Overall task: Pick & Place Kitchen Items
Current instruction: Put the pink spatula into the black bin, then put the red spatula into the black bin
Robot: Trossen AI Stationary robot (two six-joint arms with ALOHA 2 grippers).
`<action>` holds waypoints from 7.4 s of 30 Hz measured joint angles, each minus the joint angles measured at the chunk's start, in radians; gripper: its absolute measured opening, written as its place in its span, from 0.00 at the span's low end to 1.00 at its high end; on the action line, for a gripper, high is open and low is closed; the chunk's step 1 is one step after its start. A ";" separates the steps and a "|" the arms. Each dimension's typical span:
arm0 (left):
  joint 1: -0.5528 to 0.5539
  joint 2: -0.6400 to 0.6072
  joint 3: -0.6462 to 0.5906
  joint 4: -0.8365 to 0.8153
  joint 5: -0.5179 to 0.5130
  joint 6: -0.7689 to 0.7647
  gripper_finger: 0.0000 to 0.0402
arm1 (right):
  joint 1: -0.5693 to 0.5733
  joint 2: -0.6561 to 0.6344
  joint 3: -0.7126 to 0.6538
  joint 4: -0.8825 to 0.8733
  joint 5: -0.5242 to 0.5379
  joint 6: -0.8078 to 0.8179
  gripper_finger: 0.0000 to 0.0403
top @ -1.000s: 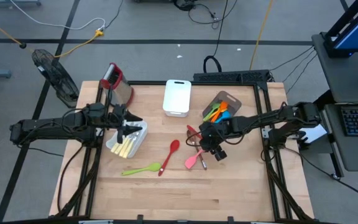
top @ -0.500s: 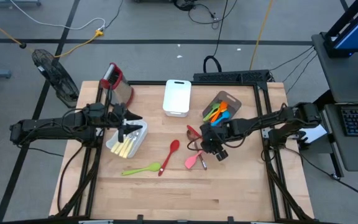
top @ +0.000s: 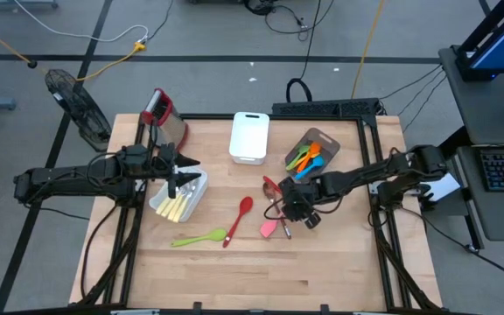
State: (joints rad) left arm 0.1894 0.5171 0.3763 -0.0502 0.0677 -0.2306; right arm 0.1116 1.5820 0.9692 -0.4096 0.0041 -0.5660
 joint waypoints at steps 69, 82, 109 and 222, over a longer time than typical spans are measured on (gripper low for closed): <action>0.000 0.000 0.000 0.000 0.000 -0.008 0.57 | -0.088 -0.131 0.120 0.251 -0.203 0.755 0.04; 0.001 0.000 0.000 0.000 -0.041 0.007 0.57 | -0.145 -0.139 0.104 0.544 -0.171 1.415 0.04; 0.003 0.000 0.000 0.000 -0.178 0.184 0.57 | -0.143 -0.392 -0.520 1.231 0.441 2.362 0.04; 0.004 0.000 0.000 0.004 -0.201 0.126 0.57 | -0.226 -0.620 -0.334 0.872 -0.321 1.380 0.24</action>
State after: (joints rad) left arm 0.1931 0.5167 0.3766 -0.0465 -0.1328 -0.1041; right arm -0.1141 0.9620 0.6348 0.4621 -0.3168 0.8143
